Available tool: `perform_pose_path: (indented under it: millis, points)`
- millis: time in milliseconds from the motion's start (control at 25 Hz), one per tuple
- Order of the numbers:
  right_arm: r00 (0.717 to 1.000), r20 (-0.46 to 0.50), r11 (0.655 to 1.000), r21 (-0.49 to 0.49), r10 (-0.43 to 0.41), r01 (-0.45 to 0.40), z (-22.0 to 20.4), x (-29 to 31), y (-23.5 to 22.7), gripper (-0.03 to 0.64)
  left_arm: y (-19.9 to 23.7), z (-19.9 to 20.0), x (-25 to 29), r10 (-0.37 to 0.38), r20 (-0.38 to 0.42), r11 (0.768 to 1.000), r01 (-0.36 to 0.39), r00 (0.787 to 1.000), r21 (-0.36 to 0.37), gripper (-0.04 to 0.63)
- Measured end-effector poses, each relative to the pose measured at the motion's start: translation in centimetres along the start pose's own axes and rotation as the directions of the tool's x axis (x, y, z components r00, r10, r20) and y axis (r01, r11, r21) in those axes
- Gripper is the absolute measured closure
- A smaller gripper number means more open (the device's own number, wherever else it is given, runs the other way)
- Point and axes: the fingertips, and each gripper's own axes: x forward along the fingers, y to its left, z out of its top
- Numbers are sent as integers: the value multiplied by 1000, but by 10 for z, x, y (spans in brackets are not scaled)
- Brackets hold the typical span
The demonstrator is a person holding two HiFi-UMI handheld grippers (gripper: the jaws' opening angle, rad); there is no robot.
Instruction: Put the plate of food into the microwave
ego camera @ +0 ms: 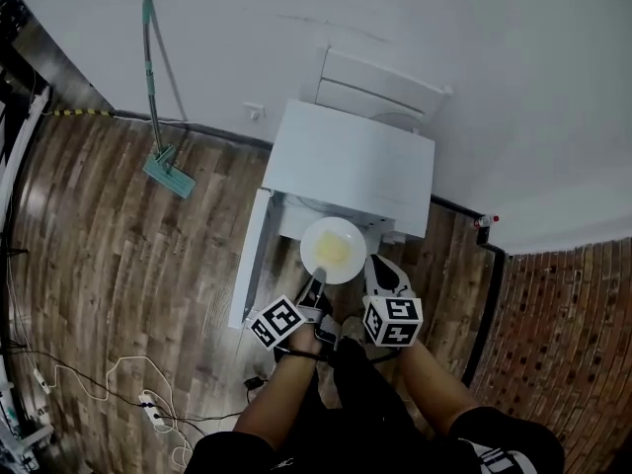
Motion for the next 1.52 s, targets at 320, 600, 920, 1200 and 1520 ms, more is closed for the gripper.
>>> perform_pose_path:
  millis: [320, 600, 920, 1200, 1520]
  points:
    - [996, 24, 995, -49, 88, -87, -72, 64, -16, 604, 78, -2, 63, -68, 67, 997, 70, 995, -26, 583]
    - [981, 173, 996, 26, 82, -88, -113, 132, -37, 604, 126, 36, 130, -120, 88, 992, 115, 989, 55, 583]
    - [944, 322, 996, 32, 74, -89, -120, 199, -38, 604, 134, 74, 192, -195, 107, 968, 174, 975, 179, 583]
    - [921, 386, 997, 32, 49, -66, -129, 196, -43, 604, 137, 87, 214, -193, 82, 980, 188, 978, 66, 583]
    - [923, 383, 997, 42, 40, -60, -145, 187, -52, 604, 142, 87, 251, -90, 41, 988, 84, 995, 133, 569]
